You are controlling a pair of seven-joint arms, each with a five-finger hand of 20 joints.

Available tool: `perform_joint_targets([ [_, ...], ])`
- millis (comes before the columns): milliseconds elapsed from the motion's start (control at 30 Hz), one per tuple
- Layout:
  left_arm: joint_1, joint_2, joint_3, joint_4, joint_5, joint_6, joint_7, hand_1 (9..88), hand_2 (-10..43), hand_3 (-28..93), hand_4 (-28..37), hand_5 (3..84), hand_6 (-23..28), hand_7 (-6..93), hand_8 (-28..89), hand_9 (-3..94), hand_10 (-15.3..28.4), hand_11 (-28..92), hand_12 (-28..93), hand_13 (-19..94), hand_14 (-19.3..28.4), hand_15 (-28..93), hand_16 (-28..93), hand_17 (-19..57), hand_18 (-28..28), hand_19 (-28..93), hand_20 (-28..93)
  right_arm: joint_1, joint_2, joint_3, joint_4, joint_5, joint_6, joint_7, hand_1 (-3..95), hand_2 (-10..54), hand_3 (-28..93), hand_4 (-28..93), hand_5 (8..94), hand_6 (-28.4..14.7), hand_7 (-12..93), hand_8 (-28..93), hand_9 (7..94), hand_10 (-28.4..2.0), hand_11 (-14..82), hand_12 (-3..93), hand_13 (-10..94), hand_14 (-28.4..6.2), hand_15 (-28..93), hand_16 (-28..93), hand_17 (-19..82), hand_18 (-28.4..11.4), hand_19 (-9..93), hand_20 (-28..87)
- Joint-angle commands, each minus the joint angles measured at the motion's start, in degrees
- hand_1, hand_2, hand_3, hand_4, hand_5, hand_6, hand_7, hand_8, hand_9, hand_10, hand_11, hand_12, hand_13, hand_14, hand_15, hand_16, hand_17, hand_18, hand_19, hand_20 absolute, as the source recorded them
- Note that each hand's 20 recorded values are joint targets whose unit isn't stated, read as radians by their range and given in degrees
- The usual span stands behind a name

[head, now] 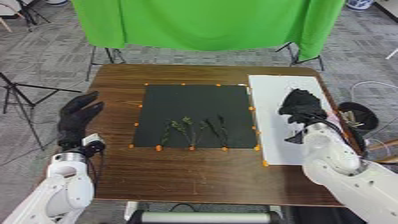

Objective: Arrange flowers

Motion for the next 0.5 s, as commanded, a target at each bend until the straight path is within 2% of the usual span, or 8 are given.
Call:
perform_joint_targets([
  [33,4.78,2.60,-3.65,-1.90,-1.43,0.32,0.71,42.5,-9.0,72,-7.0,48.9,-0.1,28.3,-12,37.8,10.5,26,14,39,14.7,29,0,12.8,15.6,19,24,18.63,0.36,-8.66,-4.72,4.23,-2.98,-5.73,62.7,-9.5,59,-21,81.3,1.4,20,5,88.8,-11.2,3.8,30.7,92,-1.8,61,29,67,-12.2,93,55],
  [133,6.65,2.83,-4.70,-2.25,-2.53,1.23,1.52,39.1,-9.3,72,-9.1,49.1,0.1,27.1,-11,39.8,11.1,24,14,39,14.9,28,1,10.5,15.4,15,20,27.24,-1.06,-16.79,-5.78,9.26,-6.55,-8.48,62.5,-9.5,59,-21,81.4,1.4,20,5,88.9,-11.2,3.7,30.7,92,-1.6,61,29,67,-12.1,93,56],
  [200,7.67,3.01,-5.16,-2.49,-3.73,1.93,2.28,34.7,-7.6,72,-12.1,50.1,0.3,25.2,-11,42.9,11.8,23,14,39,15.2,26,1,8.9,13.4,11,18,32.59,-2.64,-22.32,-6.12,12.23,-8.99,-10.21,62.5,-9.5,59,-21,81.4,1.4,20,5,88.8,-11.2,3.7,30.7,92,-1.6,61,29,67,-12.1,93,56],
  [267,8.14,2.96,-5.46,-2.50,-4.14,2.28,2.25,30.0,-2.5,72,-18.4,52.1,0.9,22.0,-9,46.1,12.6,22,14,40,15.7,25,1,8.2,11.2,9,16,36.69,-4.75,-26.97,-6.14,15.48,-11.04,-11.60,62.5,-9.5,59,-21,81.4,1.4,20,5,88.9,-11.1,3.6,30.6,93,-1.6,61,29,67,-12.0,93,56],
  [300,7.92,3.11,-5.06,-2.35,-4.40,2.73,2.38,26.5,1.8,72,-23.6,53.3,1.1,20.4,-9,47.4,12.8,22,14,40,15.9,25,1,8.2,10.5,7,16,38.01,-5.79,-28.79,-6.16,16.51,-11.53,-12.16,62.5,-9.5,59,-21,81.4,1.4,20,5,88.8,-11.1,3.6,30.6,93,-1.6,61,29,67,-12.0,93,56],
  [333,8.08,2.98,-5.11,-2.37,-4.77,2.76,2.54,25.5,3.8,72,-26.2,54.0,1.2,19.7,-9,47.9,12.9,21,14,40,15.9,25,1,8.3,10.1,7,16,39.44,-7.14,-30.71,-5.92,17.46,-12.06,-12.71,62.5,-9.5,59,-21,81.4,1.4,20,5,88.8,-11.1,3.6,30.6,93,-1.6,61,29,67,-12.0,93,56],
  [433,7.93,2.79,-4.34,-2.37,-5.49,3.55,3.14,20.4,13.0,69,-28.1,57.0,1.5,16.9,-9,51.1,13.4,21,13,41,15.9,23,0,8.8,8.5,5,16,41.62,-11.03,-34.15,-5.30,18.30,-13.63,-14.82,62.4,-9.5,59,-21,81.3,1.4,20,5,88.9,-11.2,3.5,30.5,93,-1.5,61,29,67,-12.0,93,56],
  [500,7.42,2.77,-3.67,-2.09,-5.91,3.58,3.27,21.7,18.1,64,-28.2,58.8,1.5,15.6,-9,52.2,13.4,21,13,41,15.9,23,0,9.1,7.6,5,16,42.75,-13.78,-36.20,-4.40,18.00,-13.67,-16.87,62.4,-9.5,59,-21,81.4,1.6,20,5,88.8,-11.2,3.4,30.4,93,-1.5,61,29,67,-11.9,93,56],
])
